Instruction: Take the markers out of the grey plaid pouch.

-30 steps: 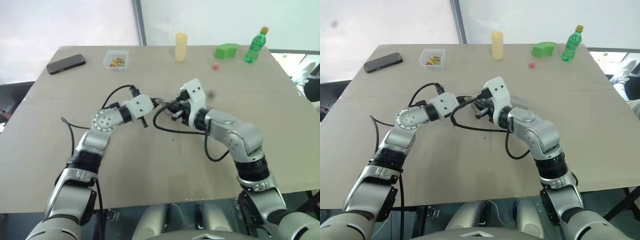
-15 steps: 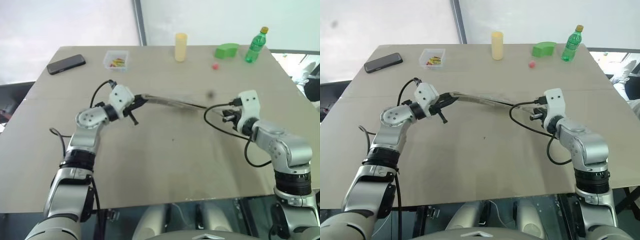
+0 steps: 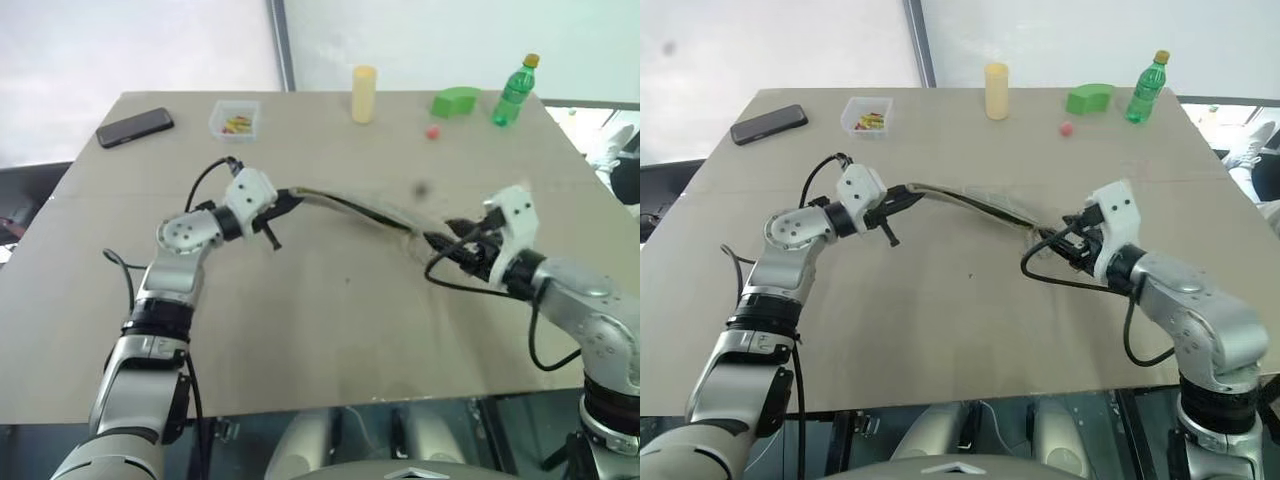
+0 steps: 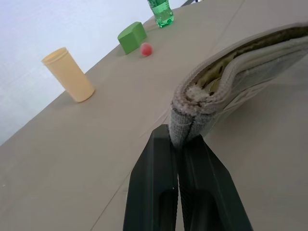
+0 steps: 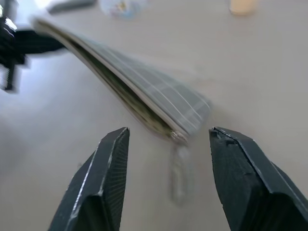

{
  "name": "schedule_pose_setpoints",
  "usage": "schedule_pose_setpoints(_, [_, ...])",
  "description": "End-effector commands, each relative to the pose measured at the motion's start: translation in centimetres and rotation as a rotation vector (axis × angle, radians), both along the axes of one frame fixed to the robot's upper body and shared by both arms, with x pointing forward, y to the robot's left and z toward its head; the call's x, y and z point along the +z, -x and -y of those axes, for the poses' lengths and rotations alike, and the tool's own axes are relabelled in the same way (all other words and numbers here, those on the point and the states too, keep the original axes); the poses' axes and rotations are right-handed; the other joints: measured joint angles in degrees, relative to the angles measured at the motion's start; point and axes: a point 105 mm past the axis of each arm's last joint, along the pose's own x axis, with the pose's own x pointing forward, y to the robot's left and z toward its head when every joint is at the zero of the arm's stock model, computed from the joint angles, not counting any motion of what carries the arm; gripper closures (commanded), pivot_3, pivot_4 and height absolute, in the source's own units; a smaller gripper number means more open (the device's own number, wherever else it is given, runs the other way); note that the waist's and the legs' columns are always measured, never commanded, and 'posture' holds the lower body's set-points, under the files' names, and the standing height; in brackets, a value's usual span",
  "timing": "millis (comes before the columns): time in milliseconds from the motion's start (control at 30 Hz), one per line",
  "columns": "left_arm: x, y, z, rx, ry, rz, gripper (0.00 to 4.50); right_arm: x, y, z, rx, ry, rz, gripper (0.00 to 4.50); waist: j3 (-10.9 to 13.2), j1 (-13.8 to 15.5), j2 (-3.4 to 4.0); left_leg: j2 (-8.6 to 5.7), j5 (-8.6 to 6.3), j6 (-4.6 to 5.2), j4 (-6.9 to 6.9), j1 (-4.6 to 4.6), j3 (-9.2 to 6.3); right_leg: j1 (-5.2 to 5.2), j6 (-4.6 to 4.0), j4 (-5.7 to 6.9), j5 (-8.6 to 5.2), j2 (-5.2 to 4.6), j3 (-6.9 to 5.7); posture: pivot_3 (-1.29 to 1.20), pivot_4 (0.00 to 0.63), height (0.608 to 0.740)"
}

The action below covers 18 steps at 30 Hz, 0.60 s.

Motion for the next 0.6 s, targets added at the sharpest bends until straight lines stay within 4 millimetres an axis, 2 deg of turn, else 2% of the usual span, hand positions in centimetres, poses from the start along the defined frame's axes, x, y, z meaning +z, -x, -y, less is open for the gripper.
schedule_pose_setpoints(33, [1.9, 0.1, 0.7, -0.019, 0.006, 0.077, 4.50, 2.3, 1.0, -0.9, 0.056, -0.140, 0.046, 2.34, 0.00, -0.07, 0.00, 0.01, 0.00, 0.00, 0.00, 0.01, 0.00, 0.00, 0.00, 0.01, 0.00, 0.00, 0.00, 0.00, 0.150, 0.740])
schedule_pose_setpoints(67, [2.0, 0.1, 0.7, -0.020, 0.006, 0.078, 4.50, 2.4, 0.9, -1.1, 0.060, -0.157, 0.041, 2.58, 0.00, -0.10, 0.00, 0.03, 0.00, 0.00, 0.00, 0.02, 0.00, 0.00, 0.00, 0.03, 0.00, 0.01, 0.01, 0.00, 0.150, 0.740])
schedule_pose_setpoints(167, [2.0, 0.3, 1.1, -0.036, 0.014, 0.078, 4.50, 1.3, -0.1, -3.1, 0.081, -0.118, -0.006, 4.12, 0.00, -0.27, 0.00, 0.03, 0.00, 0.00, 0.00, 0.03, 0.00, -0.01, 0.00, 0.05, 0.00, 0.01, 0.01, 0.00, 0.150, 0.740])
schedule_pose_setpoints(200, [2.1, 0.4, 1.3, -0.041, 0.015, 0.079, 4.50, 0.7, -0.5, -4.0, 0.086, -0.102, -0.025, 4.47, 0.00, -0.35, 0.00, 0.03, 0.00, 0.00, 0.00, 0.04, 0.02, -0.01, 0.00, 0.05, 0.00, 0.01, 0.03, 0.00, 0.150, 0.740])
schedule_pose_setpoints(367, [2.2, 0.7, 1.5, -0.050, 0.017, 0.079, 4.50, -1.6, -2.7, -6.2, 0.056, -0.076, -0.088, 4.47, 0.00, -0.17, 0.00, 0.03, 0.02, -0.02, -0.01, 0.02, 0.03, -0.05, -0.01, 0.04, 0.00, 0.03, 0.02, 0.00, 0.150, 0.740])
schedule_pose_setpoints(500, [2.0, 1.1, 1.8, -0.061, 0.012, 0.080, 4.50, -3.1, -4.2, -6.7, 0.029, -0.069, -0.117, 4.47, 0.00, -0.15, 0.01, -0.05, 0.10, -0.16, -0.01, 0.00, 0.06, -0.04, -0.01, -0.02, 0.00, -0.01, 0.02, 0.00, 0.150, 0.740])
schedule_pose_setpoints(600, [1.9, 1.5, 1.9, -0.069, 0.008, 0.077, 4.50, -3.4, -5.0, -6.8, 0.012, -0.073, -0.122, 4.47, 0.01, -0.24, 0.02, -0.05, 0.11, -0.17, -0.01, 0.00, 0.09, -0.05, -0.01, -0.01, 0.00, 0.00, 0.01, 0.00, 0.150, 0.740])
